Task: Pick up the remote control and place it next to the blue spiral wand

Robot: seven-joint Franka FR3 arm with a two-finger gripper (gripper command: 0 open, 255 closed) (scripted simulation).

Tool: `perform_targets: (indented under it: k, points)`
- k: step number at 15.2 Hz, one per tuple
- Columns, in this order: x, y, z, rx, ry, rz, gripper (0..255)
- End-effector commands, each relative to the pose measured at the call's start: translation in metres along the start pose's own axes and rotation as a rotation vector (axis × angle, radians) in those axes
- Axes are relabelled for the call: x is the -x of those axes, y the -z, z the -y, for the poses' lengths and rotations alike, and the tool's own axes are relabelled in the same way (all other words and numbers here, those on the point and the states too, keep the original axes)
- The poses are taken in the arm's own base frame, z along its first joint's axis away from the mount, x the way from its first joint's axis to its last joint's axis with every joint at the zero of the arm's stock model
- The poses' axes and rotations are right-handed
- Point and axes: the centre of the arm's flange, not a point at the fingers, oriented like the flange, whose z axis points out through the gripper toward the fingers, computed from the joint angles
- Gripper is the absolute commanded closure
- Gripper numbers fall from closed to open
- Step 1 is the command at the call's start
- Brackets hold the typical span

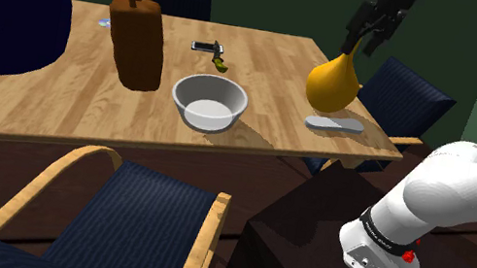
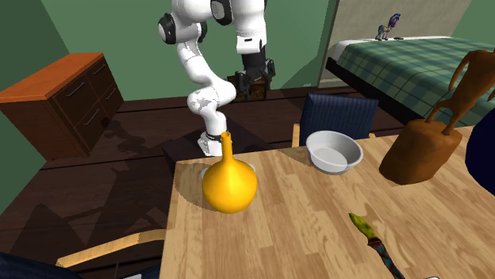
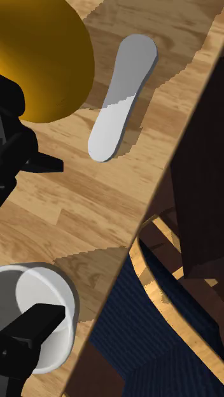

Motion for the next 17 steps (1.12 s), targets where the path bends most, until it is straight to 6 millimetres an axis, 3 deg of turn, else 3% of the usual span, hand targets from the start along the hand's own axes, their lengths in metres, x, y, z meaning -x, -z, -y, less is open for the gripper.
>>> perform_targets:
  k: [1, 9, 17]
  points:
    - [0.000, 0.000, 0.000, 0.000, 0.000, 0.000, 0]
    - [0.002, -0.088, -0.052, 0.032, 0.408, 0.041, 0]
    - [-0.014, -0.174, -0.104, 0.065, 0.815, 0.082, 0]
